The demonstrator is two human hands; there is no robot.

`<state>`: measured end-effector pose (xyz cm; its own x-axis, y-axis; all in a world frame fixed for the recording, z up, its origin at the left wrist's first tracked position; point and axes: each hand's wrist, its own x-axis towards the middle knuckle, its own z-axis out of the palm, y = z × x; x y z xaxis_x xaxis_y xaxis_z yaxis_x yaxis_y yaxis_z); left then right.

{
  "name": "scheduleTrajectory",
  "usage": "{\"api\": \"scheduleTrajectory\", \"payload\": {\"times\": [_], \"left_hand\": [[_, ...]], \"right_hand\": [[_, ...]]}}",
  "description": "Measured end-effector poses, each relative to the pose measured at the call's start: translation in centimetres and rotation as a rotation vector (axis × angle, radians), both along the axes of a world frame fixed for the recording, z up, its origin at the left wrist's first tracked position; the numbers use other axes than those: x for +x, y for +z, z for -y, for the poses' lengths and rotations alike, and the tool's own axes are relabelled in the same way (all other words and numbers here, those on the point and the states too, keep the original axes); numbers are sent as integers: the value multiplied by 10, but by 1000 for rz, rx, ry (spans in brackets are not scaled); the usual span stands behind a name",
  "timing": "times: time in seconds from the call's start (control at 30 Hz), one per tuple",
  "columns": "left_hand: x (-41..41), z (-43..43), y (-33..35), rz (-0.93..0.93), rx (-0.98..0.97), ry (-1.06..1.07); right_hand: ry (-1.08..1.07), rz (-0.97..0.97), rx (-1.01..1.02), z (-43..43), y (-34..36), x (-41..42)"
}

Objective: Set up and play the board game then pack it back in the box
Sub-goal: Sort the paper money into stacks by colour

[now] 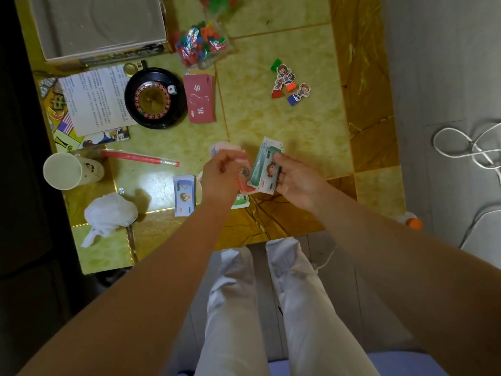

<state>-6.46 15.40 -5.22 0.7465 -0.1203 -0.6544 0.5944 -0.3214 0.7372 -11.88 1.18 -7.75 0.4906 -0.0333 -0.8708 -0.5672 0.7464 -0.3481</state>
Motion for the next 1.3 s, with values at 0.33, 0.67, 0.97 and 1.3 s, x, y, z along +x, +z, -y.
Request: {"api": "scheduleTrajectory", "payload": {"times": [0.33,0.67,0.97,1.3], "left_hand": [[-3,10,4,-26,-45,-100],[-6,11,11,-124,-126,-173],[-9,-6,-27,-63,79,-49],[-13,-5,-52,64,76,-89]], "right_hand": [[-13,22,43,-2,6,4],[99,9,-79,-4,7,-1],[957,227,-1730,23,-33,-13],[1012,199,-1620,12,-70,-17]]}}
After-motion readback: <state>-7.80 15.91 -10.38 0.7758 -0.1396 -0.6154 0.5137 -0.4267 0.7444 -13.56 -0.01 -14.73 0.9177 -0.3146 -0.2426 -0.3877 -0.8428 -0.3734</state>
